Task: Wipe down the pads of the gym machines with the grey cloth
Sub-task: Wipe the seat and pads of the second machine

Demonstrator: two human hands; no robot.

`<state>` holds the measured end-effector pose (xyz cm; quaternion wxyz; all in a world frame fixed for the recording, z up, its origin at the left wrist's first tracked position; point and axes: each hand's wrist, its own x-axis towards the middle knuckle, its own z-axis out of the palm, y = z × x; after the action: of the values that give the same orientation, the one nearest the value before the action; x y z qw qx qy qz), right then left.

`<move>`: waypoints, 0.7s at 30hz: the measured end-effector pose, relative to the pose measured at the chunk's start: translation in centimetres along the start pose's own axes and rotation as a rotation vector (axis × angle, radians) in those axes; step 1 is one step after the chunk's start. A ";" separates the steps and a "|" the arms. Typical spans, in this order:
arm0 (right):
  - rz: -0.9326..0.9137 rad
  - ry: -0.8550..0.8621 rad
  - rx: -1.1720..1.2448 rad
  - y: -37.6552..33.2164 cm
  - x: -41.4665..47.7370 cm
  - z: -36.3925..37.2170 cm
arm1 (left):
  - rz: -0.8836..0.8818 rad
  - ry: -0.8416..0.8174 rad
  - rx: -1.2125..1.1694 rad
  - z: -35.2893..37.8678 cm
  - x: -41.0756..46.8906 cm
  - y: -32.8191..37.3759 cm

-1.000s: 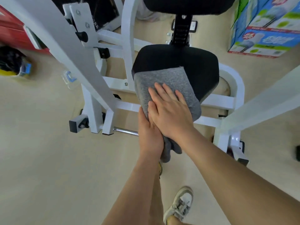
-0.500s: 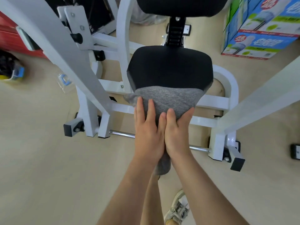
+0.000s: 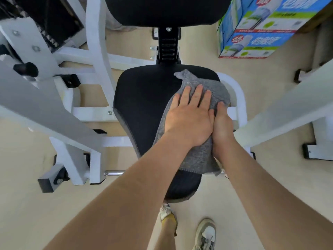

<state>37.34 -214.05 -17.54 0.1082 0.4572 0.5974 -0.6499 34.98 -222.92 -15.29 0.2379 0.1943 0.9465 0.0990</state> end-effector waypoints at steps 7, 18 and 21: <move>-0.031 0.040 0.026 1.6 -5.9 0.2 | 0.060 0.035 -0.037 0.0 -6.2 -0.2; -0.196 0.228 -0.423 -3.5 2.3 1.3 | 0.131 0.003 -0.049 -0.9 4.1 -2.0; -0.188 0.179 -0.662 -6.8 5.4 1.8 | 0.162 0.025 -0.031 -1.3 8.4 -2.1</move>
<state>28.85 -211.62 -17.10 0.1377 0.3956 0.8222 -0.3854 26.88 -221.40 -18.25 0.2200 0.2654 0.9290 0.1349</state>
